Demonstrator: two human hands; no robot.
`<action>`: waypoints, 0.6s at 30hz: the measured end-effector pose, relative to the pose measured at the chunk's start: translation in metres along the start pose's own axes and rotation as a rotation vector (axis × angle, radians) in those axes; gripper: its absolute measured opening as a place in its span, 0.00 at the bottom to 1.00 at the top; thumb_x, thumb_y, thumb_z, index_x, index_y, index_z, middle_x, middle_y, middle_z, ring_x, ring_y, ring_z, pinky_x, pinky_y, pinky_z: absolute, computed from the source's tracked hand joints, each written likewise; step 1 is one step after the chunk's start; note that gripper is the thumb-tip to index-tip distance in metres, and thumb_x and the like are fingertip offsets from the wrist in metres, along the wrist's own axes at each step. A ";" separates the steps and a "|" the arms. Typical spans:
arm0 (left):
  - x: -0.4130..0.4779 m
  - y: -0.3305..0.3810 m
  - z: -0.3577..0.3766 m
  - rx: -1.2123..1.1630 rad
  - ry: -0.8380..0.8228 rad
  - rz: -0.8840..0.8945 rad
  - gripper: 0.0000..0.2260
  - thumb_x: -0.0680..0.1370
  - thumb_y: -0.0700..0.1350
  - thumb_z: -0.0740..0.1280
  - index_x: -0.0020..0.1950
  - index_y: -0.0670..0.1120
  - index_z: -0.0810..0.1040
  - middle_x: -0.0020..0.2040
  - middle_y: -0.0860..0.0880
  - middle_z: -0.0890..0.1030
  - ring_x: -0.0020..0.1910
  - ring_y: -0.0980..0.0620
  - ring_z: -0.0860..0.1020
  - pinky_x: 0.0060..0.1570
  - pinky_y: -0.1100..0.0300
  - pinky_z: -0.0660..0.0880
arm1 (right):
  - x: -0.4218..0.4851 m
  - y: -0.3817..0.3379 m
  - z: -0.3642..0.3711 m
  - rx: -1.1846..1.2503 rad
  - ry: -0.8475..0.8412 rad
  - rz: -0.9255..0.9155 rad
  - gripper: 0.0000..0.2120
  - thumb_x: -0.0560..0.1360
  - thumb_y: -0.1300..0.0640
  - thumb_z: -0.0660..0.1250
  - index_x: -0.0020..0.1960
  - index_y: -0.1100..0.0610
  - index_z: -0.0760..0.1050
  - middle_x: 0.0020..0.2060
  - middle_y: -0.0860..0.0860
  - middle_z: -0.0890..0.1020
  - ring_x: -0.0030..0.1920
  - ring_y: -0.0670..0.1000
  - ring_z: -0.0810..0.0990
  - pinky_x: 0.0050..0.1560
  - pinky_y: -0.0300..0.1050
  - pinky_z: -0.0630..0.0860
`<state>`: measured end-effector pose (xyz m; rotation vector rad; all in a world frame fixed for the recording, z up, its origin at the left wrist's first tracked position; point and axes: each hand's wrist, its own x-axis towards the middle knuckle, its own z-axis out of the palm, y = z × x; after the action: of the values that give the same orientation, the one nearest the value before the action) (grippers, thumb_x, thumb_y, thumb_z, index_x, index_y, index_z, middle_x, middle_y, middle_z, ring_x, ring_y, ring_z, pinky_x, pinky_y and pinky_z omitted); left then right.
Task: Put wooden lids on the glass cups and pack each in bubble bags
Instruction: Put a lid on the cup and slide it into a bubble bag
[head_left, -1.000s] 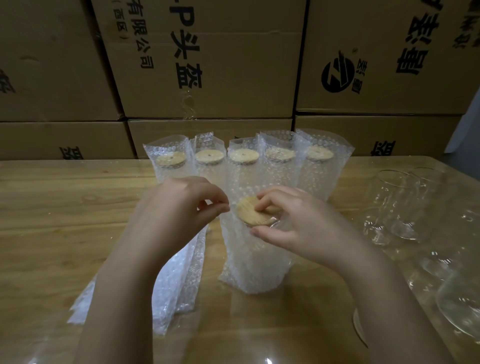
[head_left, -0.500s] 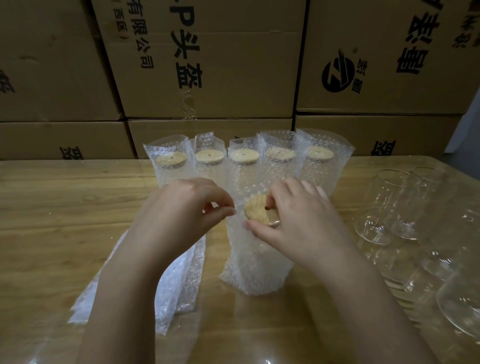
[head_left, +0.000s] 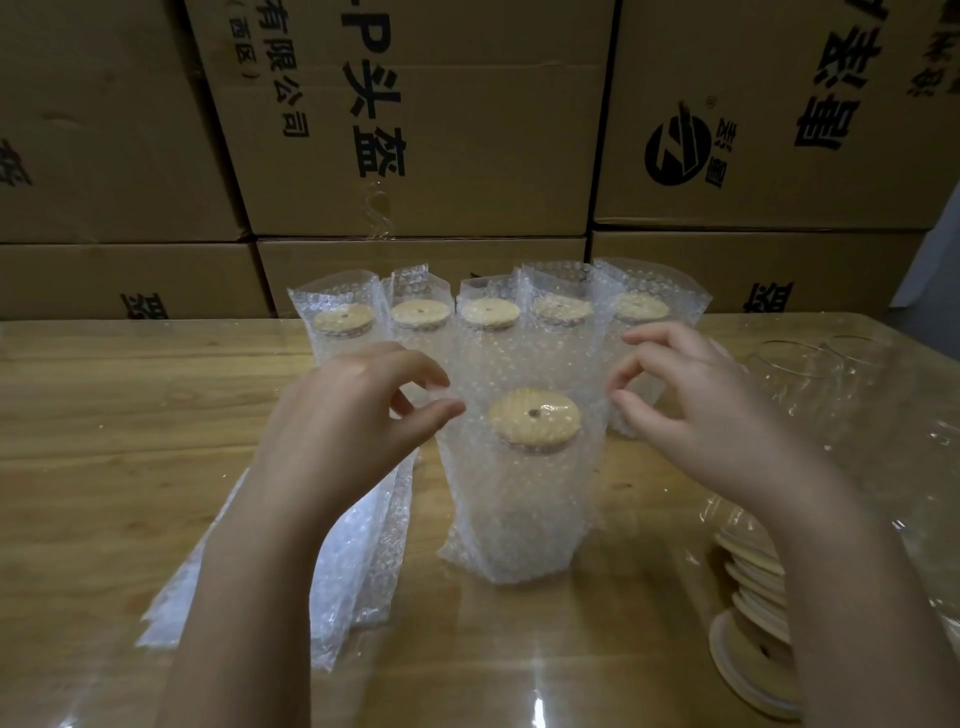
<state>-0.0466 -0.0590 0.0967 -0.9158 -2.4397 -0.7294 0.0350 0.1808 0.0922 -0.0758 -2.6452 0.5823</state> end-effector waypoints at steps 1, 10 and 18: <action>0.000 0.000 0.000 -0.010 0.000 0.003 0.10 0.73 0.57 0.66 0.47 0.53 0.82 0.43 0.61 0.80 0.38 0.66 0.77 0.37 0.53 0.79 | 0.000 0.002 -0.001 -0.002 -0.004 -0.009 0.04 0.75 0.47 0.60 0.42 0.41 0.72 0.60 0.38 0.69 0.64 0.39 0.60 0.65 0.48 0.58; 0.003 -0.004 0.011 -0.045 0.171 0.022 0.02 0.74 0.45 0.72 0.43 0.47 0.84 0.41 0.55 0.82 0.37 0.55 0.79 0.35 0.49 0.77 | 0.006 0.002 0.007 -0.154 0.223 -0.066 0.05 0.77 0.55 0.66 0.46 0.52 0.80 0.49 0.44 0.81 0.56 0.49 0.74 0.52 0.42 0.56; 0.006 -0.009 0.021 -0.130 0.247 0.016 0.02 0.74 0.42 0.72 0.44 0.45 0.84 0.41 0.52 0.83 0.38 0.52 0.79 0.37 0.48 0.77 | 0.005 0.001 0.012 -0.214 0.331 -0.094 0.03 0.75 0.59 0.68 0.44 0.54 0.80 0.45 0.46 0.82 0.51 0.52 0.78 0.53 0.43 0.57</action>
<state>-0.0613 -0.0492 0.0808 -0.8374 -2.1880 -0.9445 0.0251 0.1779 0.0839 -0.1018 -2.3626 0.2303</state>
